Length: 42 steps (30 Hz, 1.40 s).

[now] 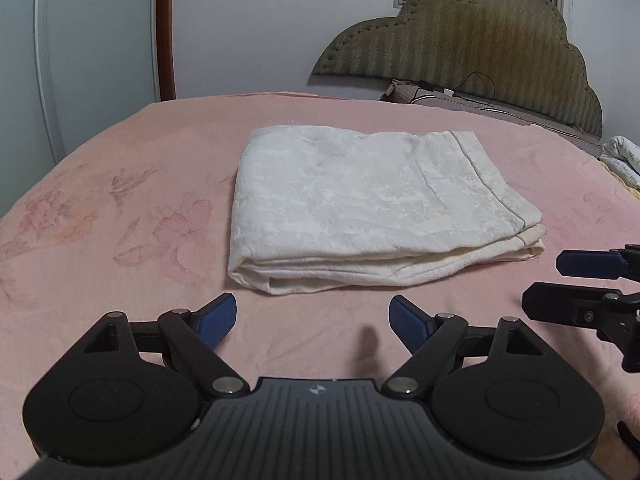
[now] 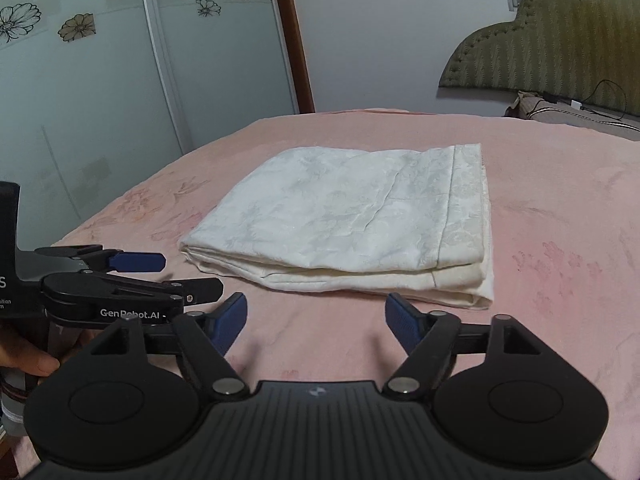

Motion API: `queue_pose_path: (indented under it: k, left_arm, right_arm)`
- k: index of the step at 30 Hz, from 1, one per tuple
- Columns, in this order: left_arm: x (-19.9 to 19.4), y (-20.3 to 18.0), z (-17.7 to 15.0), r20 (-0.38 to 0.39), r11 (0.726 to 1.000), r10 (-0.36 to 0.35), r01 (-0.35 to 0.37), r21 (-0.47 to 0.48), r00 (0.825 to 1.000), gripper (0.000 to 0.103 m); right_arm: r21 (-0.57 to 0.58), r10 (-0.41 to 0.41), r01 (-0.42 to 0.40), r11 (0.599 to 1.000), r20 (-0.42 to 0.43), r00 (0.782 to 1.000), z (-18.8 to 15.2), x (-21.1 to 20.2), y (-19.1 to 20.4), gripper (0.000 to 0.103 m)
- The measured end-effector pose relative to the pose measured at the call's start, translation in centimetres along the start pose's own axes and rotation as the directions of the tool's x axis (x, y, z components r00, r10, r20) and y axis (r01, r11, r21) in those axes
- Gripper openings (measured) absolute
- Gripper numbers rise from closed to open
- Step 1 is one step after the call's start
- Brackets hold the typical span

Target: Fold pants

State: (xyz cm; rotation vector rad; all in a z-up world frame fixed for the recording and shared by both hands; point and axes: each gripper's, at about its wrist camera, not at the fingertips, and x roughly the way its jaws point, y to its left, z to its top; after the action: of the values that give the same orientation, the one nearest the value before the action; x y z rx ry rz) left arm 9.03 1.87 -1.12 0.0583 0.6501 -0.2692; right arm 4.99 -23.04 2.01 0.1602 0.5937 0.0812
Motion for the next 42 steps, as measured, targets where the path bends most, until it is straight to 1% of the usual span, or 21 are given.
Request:
queue_pose_path:
  k: [4,7,12,14,19,27,29,31,32,33,34,36,39,42]
  left_arm:
    - [-0.4,-0.2,-0.2,-0.002,1.0,0.005,-0.005,-0.001,1.0,0.086]
    - [-0.6,-0.4,-0.4,-0.002,1.0,0.005,-0.005,0.004,1.0,0.087]
    - [-0.7,-0.6,-0.8,-0.006,1.0,0.007,-0.007,0.004,1.0,0.087]
    - [-0.8,-0.7,-0.9,-0.007,1.0,0.011,-0.011,0.002,1.0,0.088]
    - [-0.7,-0.5,-1.0,-0.011,1.0,0.018,-0.018,-0.002,1.0,0.088]
    - [-0.3,-0.3,-1.8,-0.011,0.998,0.05,-0.05,-0.022,0.999,0.093]
    - [0.0,-0.2,-2.2,-0.023,0.998,0.06,-0.061,-0.021,0.998,0.094]
    - [0.2,-0.2,-2.7,-0.027,0.998,0.062,-0.063,-0.017,0.998,0.096]
    - [0.2,-0.2,-2.9,-0.018,0.998,0.067,-0.067,-0.011,0.998,0.1]
    - [0.2,-0.3,-3.0,-0.015,0.997,0.075,-0.076,-0.007,0.997,0.103]
    - [0.3,-0.4,-3.0,-0.02,0.997,0.082,-0.082,-0.001,0.996,0.103]
    - [0.6,-0.6,-3.0,-0.032,0.996,0.091,-0.09,0.014,0.995,0.103]
    - [0.6,-0.5,-3.1,-0.034,0.996,0.088,-0.088,0.011,0.996,0.103]
    - [0.5,-0.4,-3.2,-0.038,0.997,0.077,-0.078,-0.004,0.996,0.103]
  right_arm:
    - [0.012,0.0,0.0,1.0,-0.003,1.0,-0.5,-1.0,0.0,0.082]
    - [0.02,-0.008,0.008,1.0,-0.009,1.0,-0.8,-1.4,0.3,0.09]
    - [0.016,0.0,0.0,1.0,-0.01,1.0,-1.0,-2.0,1.0,0.091]
    - [0.011,0.001,-0.001,1.0,-0.01,1.0,-1.0,-2.1,1.2,0.093]
    - [0.016,-0.012,0.012,1.0,-0.023,1.0,-1.1,-1.8,1.3,0.095]
    - [0.078,-0.086,0.093,0.993,-0.087,0.992,-1.8,-0.1,0.7,0.098]
    - [0.093,-0.109,0.118,0.989,-0.1,0.989,-2.1,0.5,0.3,0.099]
    - [0.101,-0.153,0.166,0.981,-0.127,0.98,-2.5,1.3,-0.1,0.099]
    - [0.107,-0.173,0.19,0.976,-0.149,0.973,-2.6,1.7,-0.2,0.099]
    - [0.118,-0.187,0.21,0.971,-0.183,0.965,-2.7,2.2,-0.5,0.099]
    - [0.12,-0.192,0.219,0.968,-0.204,0.96,-2.6,2.5,-0.5,0.099]
    - [0.106,-0.196,0.221,0.97,-0.206,0.959,-2.4,2.3,-0.3,0.099]
    - [0.134,-0.162,0.191,0.972,-0.201,0.966,-2.4,1.9,-0.3,0.099]
    - [0.13,-0.177,0.206,0.97,-0.207,0.962,-2.7,2.1,-0.1,0.099]
